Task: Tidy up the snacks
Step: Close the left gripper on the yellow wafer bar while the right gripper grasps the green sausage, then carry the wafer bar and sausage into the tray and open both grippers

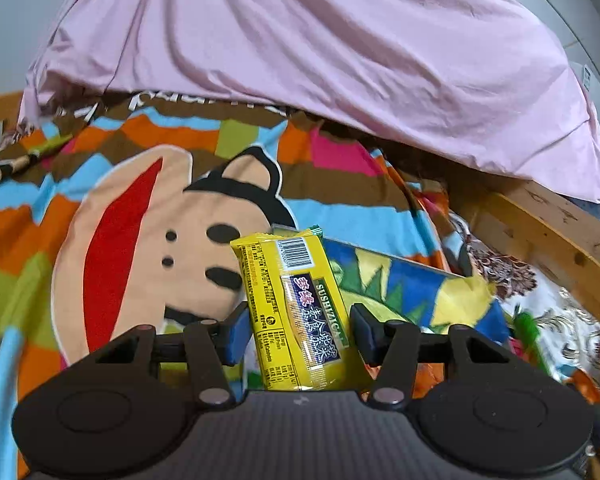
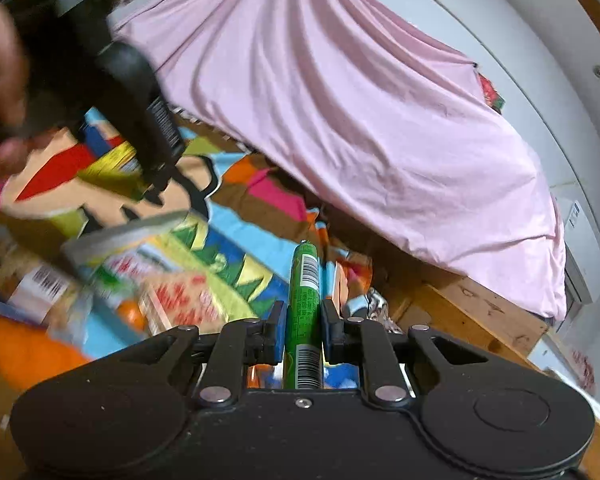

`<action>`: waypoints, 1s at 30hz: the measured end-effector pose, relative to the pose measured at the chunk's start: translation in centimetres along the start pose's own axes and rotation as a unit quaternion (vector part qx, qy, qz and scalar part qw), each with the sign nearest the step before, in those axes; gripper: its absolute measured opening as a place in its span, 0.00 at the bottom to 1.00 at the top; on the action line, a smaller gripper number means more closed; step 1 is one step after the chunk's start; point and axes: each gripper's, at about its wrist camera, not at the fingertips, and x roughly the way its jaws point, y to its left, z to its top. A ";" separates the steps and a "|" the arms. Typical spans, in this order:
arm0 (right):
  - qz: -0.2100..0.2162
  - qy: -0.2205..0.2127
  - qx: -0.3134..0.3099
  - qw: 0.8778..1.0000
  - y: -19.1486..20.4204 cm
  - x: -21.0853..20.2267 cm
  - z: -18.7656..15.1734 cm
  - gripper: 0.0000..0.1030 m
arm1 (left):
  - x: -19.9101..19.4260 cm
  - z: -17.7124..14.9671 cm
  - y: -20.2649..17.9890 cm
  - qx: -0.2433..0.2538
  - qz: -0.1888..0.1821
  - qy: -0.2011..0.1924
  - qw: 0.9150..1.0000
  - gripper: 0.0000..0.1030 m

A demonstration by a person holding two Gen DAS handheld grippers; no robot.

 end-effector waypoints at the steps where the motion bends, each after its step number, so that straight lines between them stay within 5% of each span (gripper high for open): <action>1: -0.002 0.000 0.009 1.000 0.2 0.7 0.2 0.18 | 0.5 0.1 0.1 0.003 0.001 -0.002 1.000 0.56; 14: 0.053 0.071 0.092 0.992 3.2 10.1 -0.4 0.18 | 7.9 -1.6 0.0 0.033 -0.008 0.039 0.999 0.56; 30: 0.090 0.126 0.136 0.978 4.4 12.8 -1.8 0.23 | 10.4 -3.5 0.2 0.050 0.033 0.096 0.994 0.56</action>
